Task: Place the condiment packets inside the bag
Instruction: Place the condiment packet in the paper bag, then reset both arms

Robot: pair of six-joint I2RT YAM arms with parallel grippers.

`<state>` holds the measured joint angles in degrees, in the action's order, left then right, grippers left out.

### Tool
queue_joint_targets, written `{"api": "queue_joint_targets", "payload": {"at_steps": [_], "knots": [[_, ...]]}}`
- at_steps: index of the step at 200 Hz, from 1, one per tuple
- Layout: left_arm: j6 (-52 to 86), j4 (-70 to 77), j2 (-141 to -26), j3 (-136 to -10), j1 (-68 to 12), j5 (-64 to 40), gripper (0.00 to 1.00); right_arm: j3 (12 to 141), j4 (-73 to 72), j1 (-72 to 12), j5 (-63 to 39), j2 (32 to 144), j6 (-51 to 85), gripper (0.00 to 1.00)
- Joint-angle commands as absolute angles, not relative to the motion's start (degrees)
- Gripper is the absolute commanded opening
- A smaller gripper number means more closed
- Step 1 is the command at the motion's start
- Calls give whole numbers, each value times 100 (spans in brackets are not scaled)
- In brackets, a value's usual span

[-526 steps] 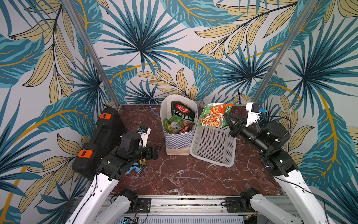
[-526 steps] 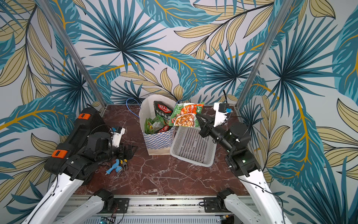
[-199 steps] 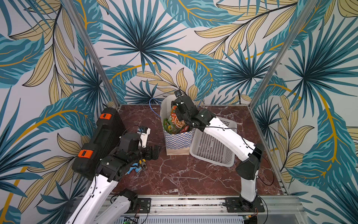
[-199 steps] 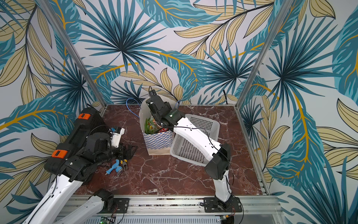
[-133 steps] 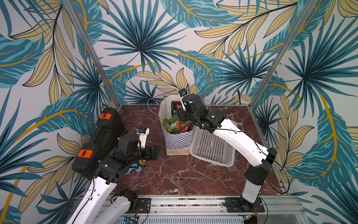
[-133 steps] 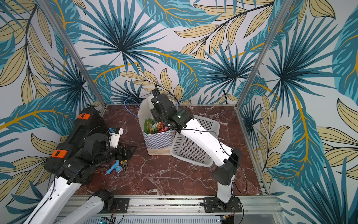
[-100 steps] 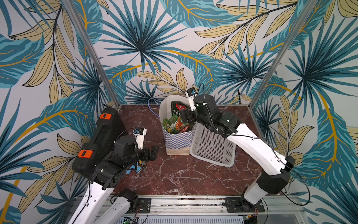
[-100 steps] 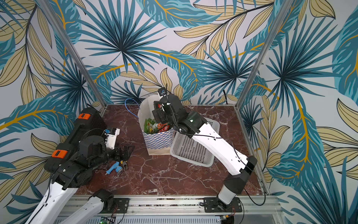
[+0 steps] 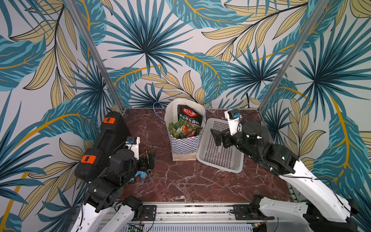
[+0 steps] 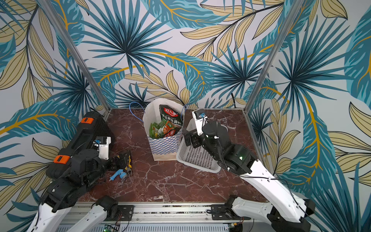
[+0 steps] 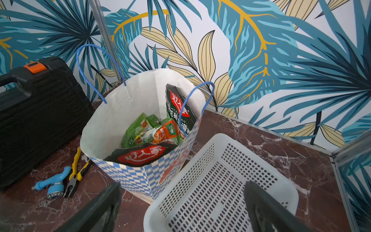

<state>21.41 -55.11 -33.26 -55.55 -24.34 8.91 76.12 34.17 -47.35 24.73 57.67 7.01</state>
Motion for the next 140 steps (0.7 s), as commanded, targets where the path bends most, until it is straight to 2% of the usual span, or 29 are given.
{"api": "queue_joint_targets", "payload": {"at_steps": [1, 55, 71, 115, 140], "knots": [[2674, -5705, -3196, -5658, -2455, 886, 100, 6827, 3127, -4764, 2775, 5215, 572, 100], [3301, -4541, -3217, -4636, -2456, 728, 100, 4910, 2391, -4647, 3979, 4341, 9, 100], [3270, -4137, -3361, -4344, -2460, 1013, 100, 4516, 2149, -4233, 4021, 4206, 24, 100], [2852, -3093, -4136, -3928, -2030, 1382, 100, 3630, 1310, -2915, 3207, 3731, 227, 99], [2179, -2246, -4466, -3666, -1809, 1515, 100, 3275, 597, -2287, 2990, 3748, 175, 99]]}}
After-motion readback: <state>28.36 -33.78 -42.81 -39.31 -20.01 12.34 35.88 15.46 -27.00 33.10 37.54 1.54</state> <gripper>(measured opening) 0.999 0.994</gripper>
